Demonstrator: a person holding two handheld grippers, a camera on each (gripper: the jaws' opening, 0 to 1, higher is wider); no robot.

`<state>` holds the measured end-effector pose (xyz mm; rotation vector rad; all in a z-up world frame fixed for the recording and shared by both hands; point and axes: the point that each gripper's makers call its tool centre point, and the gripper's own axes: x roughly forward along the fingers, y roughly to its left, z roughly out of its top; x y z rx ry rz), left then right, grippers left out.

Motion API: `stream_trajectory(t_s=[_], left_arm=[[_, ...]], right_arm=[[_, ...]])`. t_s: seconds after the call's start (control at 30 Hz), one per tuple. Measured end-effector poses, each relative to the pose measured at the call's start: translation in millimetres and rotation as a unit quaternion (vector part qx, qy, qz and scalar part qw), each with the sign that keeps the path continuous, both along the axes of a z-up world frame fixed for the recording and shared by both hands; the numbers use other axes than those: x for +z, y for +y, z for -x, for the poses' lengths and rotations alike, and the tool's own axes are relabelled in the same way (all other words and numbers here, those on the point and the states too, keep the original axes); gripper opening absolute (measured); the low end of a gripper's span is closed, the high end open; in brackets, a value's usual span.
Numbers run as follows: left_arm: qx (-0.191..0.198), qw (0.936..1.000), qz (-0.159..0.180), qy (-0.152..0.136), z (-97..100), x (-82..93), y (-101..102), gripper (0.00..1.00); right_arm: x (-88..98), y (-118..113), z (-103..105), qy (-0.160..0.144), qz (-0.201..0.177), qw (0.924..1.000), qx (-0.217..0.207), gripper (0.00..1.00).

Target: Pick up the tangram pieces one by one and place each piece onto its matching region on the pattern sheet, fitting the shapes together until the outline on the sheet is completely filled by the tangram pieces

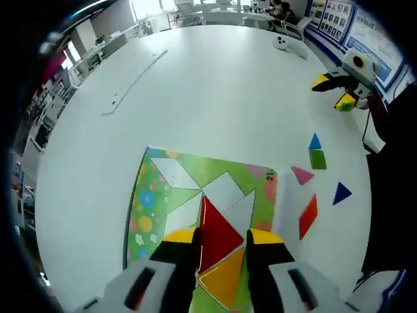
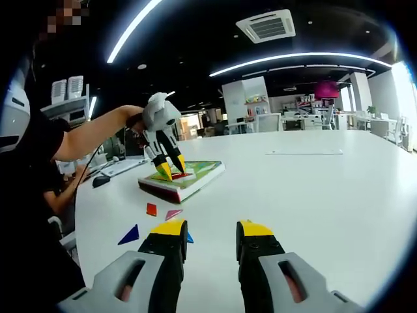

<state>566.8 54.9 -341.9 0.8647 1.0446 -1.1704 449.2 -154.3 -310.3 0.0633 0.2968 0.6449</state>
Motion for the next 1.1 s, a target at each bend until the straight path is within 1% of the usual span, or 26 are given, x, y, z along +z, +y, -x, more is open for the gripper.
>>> stream_trajectory(t_s=[0.17,0.27,0.43,0.5,0.57,0.77,0.87,0.9,0.93,0.97,1.0,1.07,1.1], left_arm=[[-0.006,1.0000,-0.002,0.000,-1.1,-0.2,0,0.31],[-0.001,1.0000,0.002,0.005,-2.3,-0.6,1,0.30],[0.003,1.0000,-0.002,0.003,-0.7,-1.0,2,0.28],[-0.008,1.0000,-0.004,0.001,1.0,-0.8,2,0.26],[-0.009,1.0000,-0.003,0.003,1.9,-0.8,2,0.25],[-0.008,1.0000,0.004,0.004,1.8,-1.0,2,0.25],[-0.016,0.9998,0.009,0.002,1.9,-0.9,2,0.26],[-0.016,0.9998,0.011,0.002,1.5,-1.0,2,0.26],[-0.014,0.9998,0.013,0.001,1.7,-1.3,2,0.26],[-0.013,0.9998,0.014,0.000,2.0,-1.4,2,0.26],[-0.013,0.9998,0.015,0.000,1.7,-1.4,2,0.26],[-0.011,0.9998,0.014,-0.001,0.8,-1.9,1,0.26],[-0.010,0.9999,0.013,-0.001,0.6,-2.2,1,0.26]], right_arm=[[-3.3,-1,-2,0.004,0.002,1.0000,-0.003,0.31],[-1.6,5,-3,0.002,0.000,1.0000,0.003,0.31],[1.7,12,-3,-0.004,0.001,0.9999,0.013,0.31],[3.2,13,-3,-0.007,0.002,0.9998,0.016,0.31],[4.9,15,-3,-0.009,0.003,0.9998,0.019,0.31],[6.5,18,-4,-0.013,0.006,0.9996,0.023,0.31],[8.4,22,-5,-0.016,0.011,0.9994,0.030,0.31],[10.8,26,-7,-0.020,0.018,0.9989,0.037,0.31],[15.4,33,-11,-0.038,0.037,0.9971,0.055,0.31],[19.0,43,-15,-0.048,0.050,0.9948,0.075,0.31],[19.7,46,-16,-0.049,0.055,0.9939,0.082,0.30],[26.3,75,-25,-0.062,0.079,0.9853,0.139,0.29],[26.0,88,-29,-0.062,0.093,0.9803,0.163,0.28]])
